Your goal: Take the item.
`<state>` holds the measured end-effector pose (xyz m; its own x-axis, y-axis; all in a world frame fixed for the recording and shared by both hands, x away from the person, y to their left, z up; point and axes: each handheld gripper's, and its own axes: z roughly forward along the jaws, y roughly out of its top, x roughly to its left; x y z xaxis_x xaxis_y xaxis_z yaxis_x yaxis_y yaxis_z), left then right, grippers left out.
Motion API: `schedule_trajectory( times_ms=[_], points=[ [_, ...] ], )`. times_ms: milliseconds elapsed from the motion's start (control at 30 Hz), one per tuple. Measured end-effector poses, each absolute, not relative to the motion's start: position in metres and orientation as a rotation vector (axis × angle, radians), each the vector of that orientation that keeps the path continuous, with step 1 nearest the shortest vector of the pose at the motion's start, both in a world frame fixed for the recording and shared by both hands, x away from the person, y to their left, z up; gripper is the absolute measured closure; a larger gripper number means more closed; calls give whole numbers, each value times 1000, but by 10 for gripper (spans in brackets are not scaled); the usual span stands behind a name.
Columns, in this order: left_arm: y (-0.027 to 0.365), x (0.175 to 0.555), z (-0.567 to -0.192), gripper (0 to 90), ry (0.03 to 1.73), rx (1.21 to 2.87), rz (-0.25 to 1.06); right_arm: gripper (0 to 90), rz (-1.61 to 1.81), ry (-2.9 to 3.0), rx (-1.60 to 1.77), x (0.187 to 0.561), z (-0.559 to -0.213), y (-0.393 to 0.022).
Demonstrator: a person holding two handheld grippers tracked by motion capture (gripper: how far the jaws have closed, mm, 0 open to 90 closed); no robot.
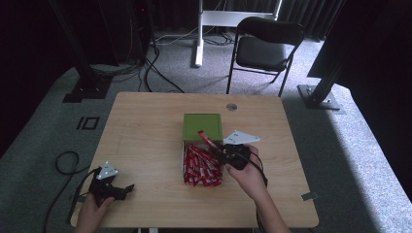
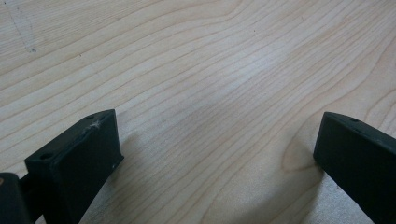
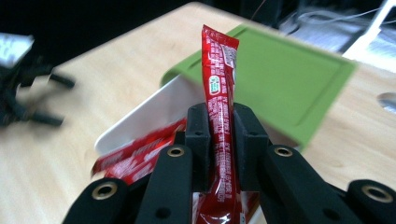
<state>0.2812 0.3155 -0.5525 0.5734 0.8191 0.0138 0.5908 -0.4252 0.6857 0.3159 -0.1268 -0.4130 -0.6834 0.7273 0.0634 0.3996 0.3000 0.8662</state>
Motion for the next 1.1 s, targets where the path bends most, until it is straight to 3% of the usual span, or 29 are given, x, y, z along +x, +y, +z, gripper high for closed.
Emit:
schedule_trajectory(
  times_ms=[433,1100],
  points=[
    [315,281,-553,15,1120,2164,462,783,1306,1898,1199,327,-421,-154],
    [316,281,-552,15,1119,2166,463,778,1145,1685,1532,359,-500,-157]
  ],
)
